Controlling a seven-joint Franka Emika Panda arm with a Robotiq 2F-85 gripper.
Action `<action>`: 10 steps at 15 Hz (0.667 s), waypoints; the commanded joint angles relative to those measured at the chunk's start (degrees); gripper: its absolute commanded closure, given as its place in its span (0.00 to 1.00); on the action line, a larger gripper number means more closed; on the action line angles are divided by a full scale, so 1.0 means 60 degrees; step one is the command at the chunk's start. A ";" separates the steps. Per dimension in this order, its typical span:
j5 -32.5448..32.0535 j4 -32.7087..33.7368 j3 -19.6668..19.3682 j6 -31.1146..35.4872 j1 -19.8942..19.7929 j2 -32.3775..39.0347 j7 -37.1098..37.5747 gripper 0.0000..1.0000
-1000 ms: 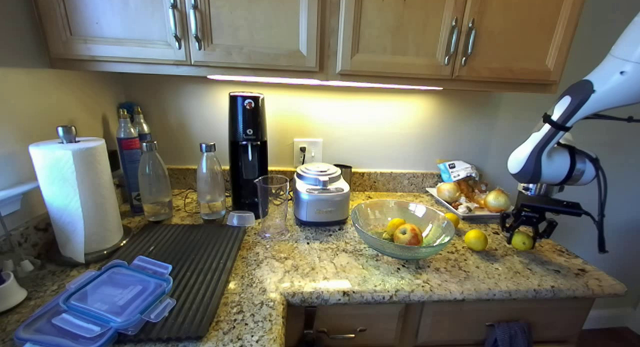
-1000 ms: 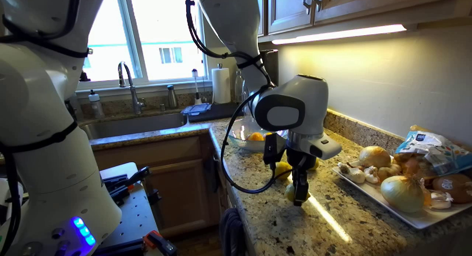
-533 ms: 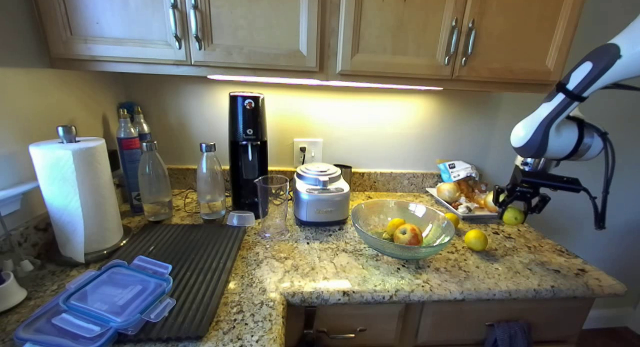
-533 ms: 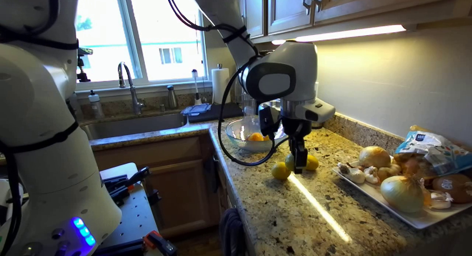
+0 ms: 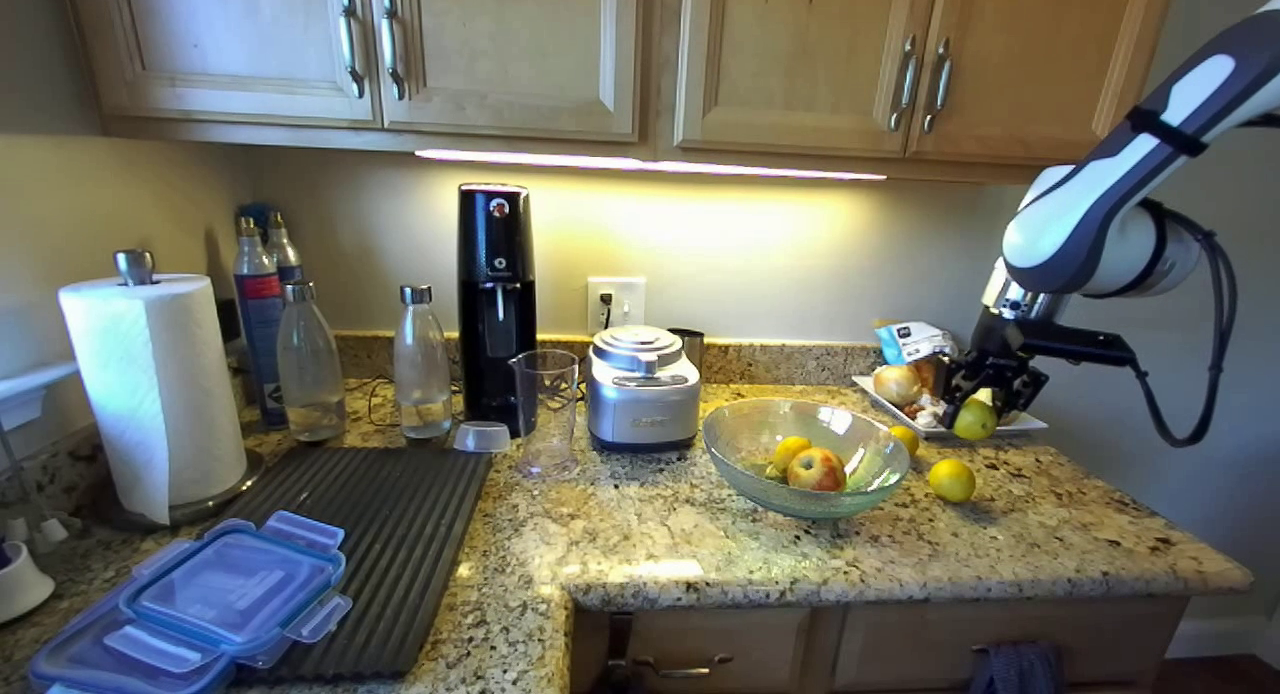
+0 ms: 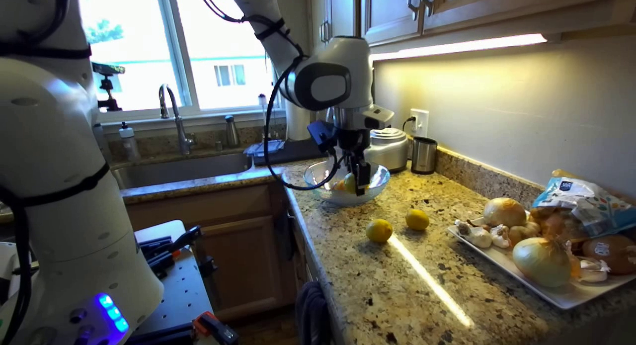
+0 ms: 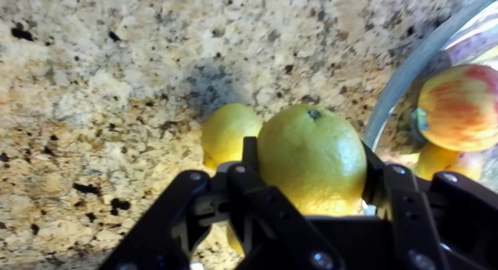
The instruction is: Put all the apples on the table into the colourless bowl
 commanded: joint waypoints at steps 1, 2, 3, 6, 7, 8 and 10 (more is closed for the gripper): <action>-0.0126 -0.0498 0.0496 0.0303 0.0488 -0.0465 -0.0154 0.67; -0.0208 -0.0416 0.0633 0.0284 0.0666 -0.0386 -0.0063 0.67; -0.0235 -0.0361 0.0767 0.0327 0.0803 -0.0320 -0.0067 0.67; -0.0420 -0.0111 0.1109 0.0529 0.1204 0.0008 -0.0093 0.67; -0.0484 0.0028 0.1203 0.0691 0.1317 0.0181 -0.0126 0.67; -0.0636 0.0180 0.1242 0.0885 0.1442 0.0384 -0.0047 0.67; -0.0916 0.0520 0.1308 0.1212 0.1661 0.0812 -0.0054 0.67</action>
